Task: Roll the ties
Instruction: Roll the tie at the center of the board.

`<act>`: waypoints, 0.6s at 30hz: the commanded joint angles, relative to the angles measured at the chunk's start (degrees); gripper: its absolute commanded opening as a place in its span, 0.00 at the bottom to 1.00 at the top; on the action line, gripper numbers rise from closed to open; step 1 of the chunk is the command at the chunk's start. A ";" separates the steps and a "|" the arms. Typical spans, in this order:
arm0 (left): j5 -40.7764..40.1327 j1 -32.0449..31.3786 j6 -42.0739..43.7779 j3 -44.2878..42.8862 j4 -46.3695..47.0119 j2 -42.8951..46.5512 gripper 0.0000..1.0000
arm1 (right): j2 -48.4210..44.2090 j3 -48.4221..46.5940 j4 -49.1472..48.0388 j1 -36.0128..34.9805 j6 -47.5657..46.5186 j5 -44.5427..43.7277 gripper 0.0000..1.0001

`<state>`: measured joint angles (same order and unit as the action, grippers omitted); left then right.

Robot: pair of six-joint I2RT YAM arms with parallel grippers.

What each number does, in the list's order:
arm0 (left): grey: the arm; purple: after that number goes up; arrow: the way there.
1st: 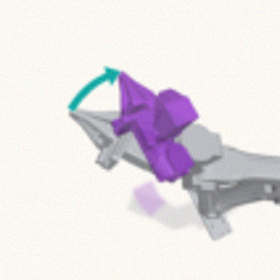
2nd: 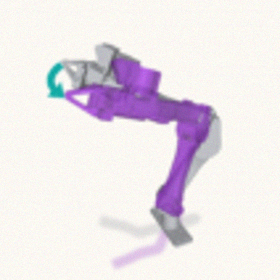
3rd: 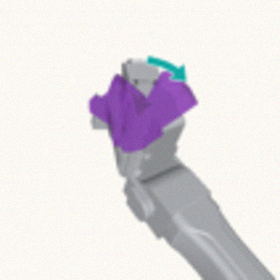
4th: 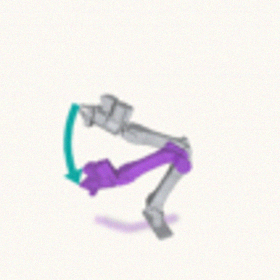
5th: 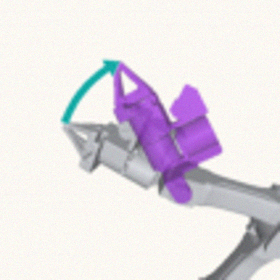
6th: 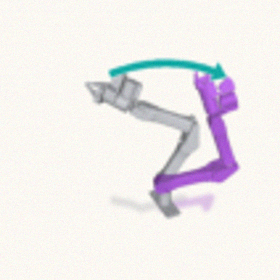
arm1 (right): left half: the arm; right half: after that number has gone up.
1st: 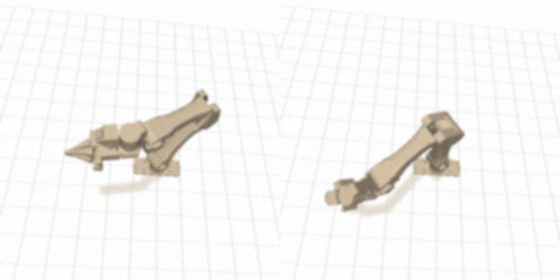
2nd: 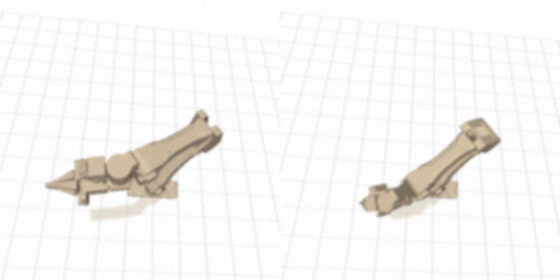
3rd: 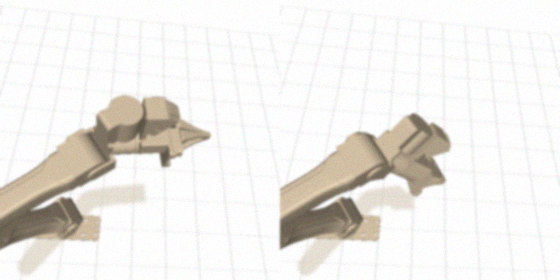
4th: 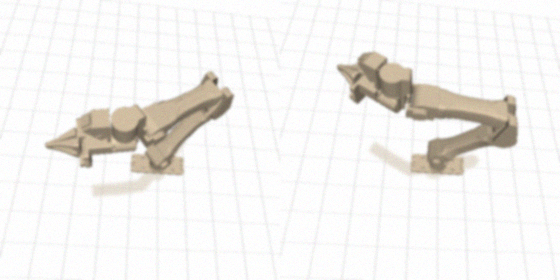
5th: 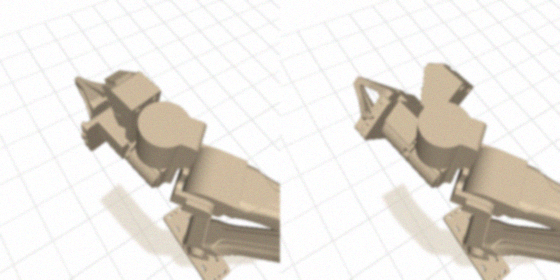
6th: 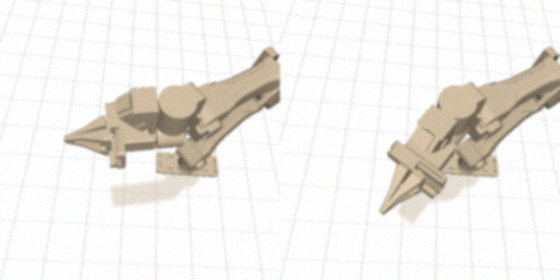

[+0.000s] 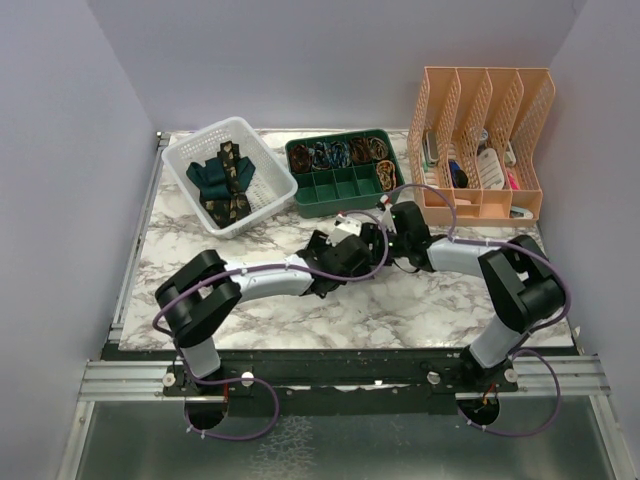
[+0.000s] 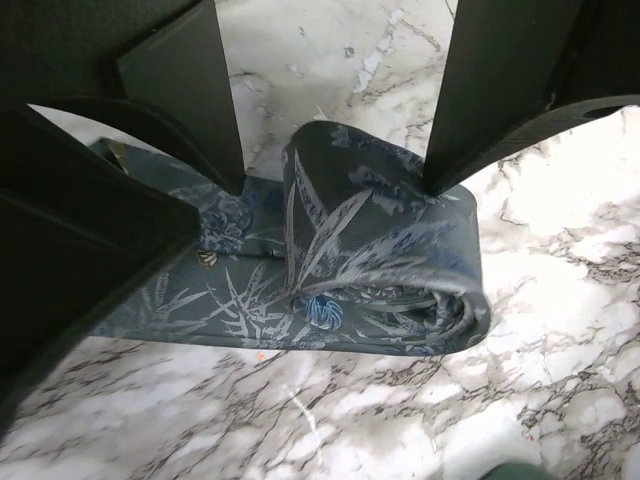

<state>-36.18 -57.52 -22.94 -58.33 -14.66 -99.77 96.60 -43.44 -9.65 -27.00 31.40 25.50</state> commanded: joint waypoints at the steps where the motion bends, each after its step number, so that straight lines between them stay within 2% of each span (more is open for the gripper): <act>1: 4.82 0.21 0.12 -0.07 2.14 6.16 0.75 | -2.18 -0.54 6.79 -0.08 -2.54 -5.81 0.64; 7: 8.58 4.02 -0.18 -0.48 1.93 13.28 0.84 | -4.78 -1.98 8.00 -0.07 -6.31 -5.64 0.69; 14: 13.53 12.72 -4.67 5.73 2.33 21.72 0.87 | -8.40 -1.93 5.78 -0.07 -10.22 -7.01 0.73; 18: 16.50 17.10 -5.94 8.88 2.09 24.61 0.90 | -10.02 -3.23 3.83 -0.14 -12.62 -2.24 0.73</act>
<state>-25.15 -43.81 -26.20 -52.69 -12.10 -77.58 88.82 -44.03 -3.77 -27.00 22.55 20.47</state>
